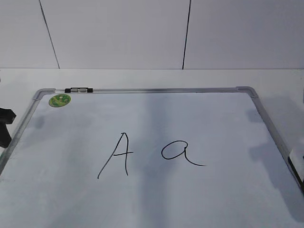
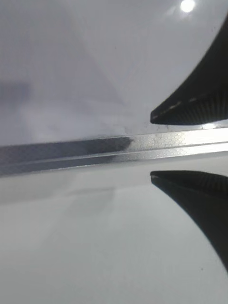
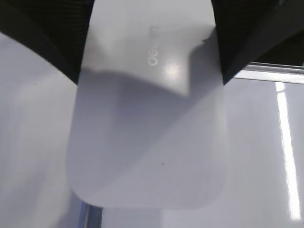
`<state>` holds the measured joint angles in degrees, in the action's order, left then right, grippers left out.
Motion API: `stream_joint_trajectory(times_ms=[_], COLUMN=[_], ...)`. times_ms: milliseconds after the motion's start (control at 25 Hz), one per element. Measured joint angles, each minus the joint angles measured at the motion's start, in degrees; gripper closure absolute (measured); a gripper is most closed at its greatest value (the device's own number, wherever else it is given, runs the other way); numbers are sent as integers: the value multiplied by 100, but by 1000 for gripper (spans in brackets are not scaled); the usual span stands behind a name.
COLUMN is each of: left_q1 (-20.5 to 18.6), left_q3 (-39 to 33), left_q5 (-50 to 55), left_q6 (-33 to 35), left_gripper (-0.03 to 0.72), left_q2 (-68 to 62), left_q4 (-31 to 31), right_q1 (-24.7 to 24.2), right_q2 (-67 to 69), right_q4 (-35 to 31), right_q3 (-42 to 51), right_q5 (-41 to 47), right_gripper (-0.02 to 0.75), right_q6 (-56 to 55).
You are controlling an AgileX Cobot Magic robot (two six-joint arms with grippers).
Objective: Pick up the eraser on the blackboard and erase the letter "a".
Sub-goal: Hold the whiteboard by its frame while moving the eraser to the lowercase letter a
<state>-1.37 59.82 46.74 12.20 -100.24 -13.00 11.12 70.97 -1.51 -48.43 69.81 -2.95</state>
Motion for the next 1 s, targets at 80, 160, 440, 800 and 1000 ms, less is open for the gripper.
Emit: stream_joint_trajectory(times_ms=[80,160,440,800,1000], left_q1=[0,0,0,0,0], left_q3=[0,0,3,3,3], left_q5=[0,0,-69,-182,-197], left_q6=[0,0,0,0,0], left_gripper=[446,447,499,507,507], left_q2=[-81,-196,-270,-332,-411], left_q4=[0,0,0,0,0], right_q1=[0,0,0,0,0], right_q2=[0,0,0,0,0], right_q4=[0,0,0,0,0], right_q3=[0,0,0,0,0], right_q5=[0,0,0,0,0], right_gripper=[183,184,184,184,184], right_q6=[0,0,0,0,0])
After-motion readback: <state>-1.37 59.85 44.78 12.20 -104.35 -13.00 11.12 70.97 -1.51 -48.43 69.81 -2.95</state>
